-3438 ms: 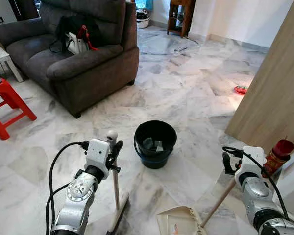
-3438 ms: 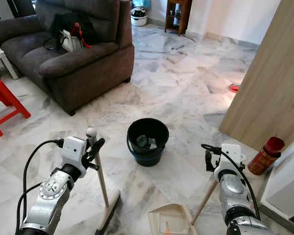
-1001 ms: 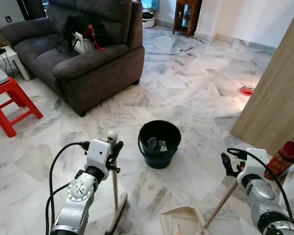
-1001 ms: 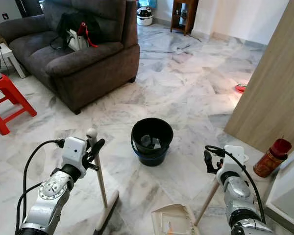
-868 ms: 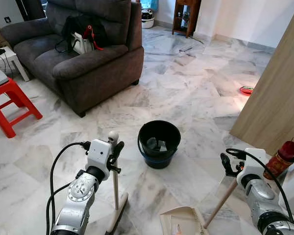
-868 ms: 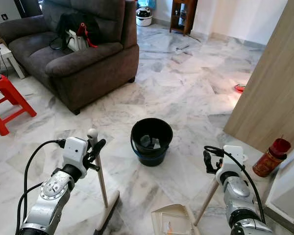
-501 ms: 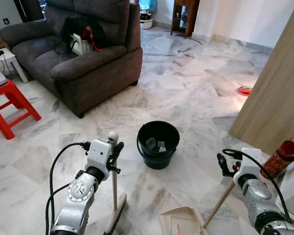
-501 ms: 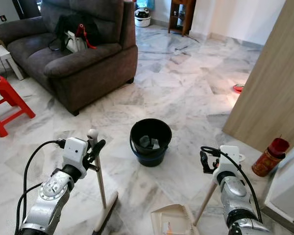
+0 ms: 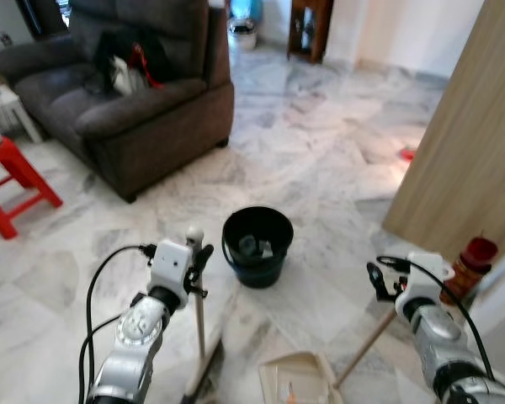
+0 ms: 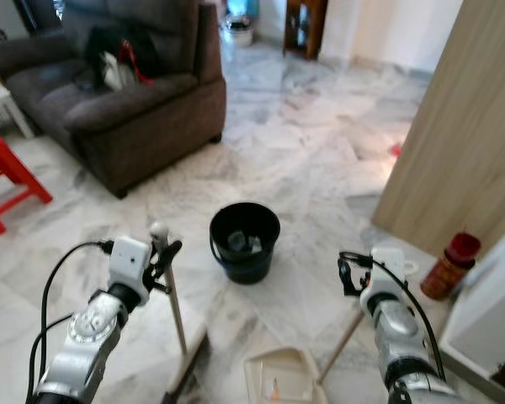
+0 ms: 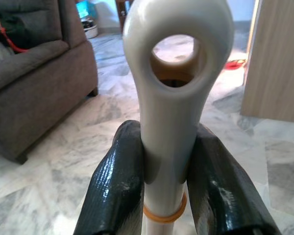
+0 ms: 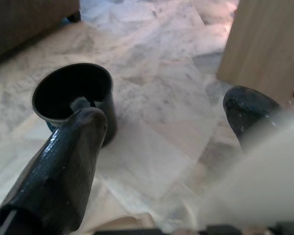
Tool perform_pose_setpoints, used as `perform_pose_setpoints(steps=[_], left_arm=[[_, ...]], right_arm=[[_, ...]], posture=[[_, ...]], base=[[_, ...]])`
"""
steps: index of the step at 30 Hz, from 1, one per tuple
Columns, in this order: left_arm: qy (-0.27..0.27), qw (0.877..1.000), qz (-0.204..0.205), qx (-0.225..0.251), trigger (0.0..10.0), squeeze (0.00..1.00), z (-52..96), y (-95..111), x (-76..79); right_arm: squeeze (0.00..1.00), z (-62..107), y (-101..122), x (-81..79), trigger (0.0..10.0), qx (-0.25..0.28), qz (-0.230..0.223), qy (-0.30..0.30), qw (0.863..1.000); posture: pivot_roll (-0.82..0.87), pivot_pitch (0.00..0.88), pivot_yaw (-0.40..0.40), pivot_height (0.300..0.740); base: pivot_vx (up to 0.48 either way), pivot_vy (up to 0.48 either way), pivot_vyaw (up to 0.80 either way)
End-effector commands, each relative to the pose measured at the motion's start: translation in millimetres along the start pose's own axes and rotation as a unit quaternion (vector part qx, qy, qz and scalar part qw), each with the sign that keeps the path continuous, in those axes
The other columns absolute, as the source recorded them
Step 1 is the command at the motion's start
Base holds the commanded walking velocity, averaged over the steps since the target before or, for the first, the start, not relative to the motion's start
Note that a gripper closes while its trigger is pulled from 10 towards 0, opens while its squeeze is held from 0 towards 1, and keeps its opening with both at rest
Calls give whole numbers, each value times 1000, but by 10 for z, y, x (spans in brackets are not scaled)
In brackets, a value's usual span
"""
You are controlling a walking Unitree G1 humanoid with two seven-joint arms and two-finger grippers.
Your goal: Sweep floor
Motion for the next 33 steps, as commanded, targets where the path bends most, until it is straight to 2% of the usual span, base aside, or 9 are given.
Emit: perform_pose_setpoints(steps=[1,11,33], left_arm=[[-1,1000,-5,15,10000,0,-23,81,-12],[-2,1000,-7,14,10000,0,-23,82,-11],[-9,1000,-2,19,10000,0,-32,103,9]], right_arm=[[0,-14,51,10,10000,7,-2,-1,1000],[0,-18,60,-5,10000,7,5,5,1000],[0,-26,55,-114,10000,10,-7,36,999]], posture=[[120,0,-7,740],[121,0,-8,740],[122,0,-5,740]], base=[[0,-311,0],[0,-261,0],[0,0,0]])
Point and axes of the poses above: a point about 5 cm out from each wrist's last joint towards the gripper, its own z axis pointing back from the gripper into the wrist, its own y axis along the axis of the wrist's last joint, x = y × z, the point moved 4 cm from there along -z, pointing out of the wrist towards the gripper, and after that the axes turned 3 degrees about z, right-handed, at the moved point
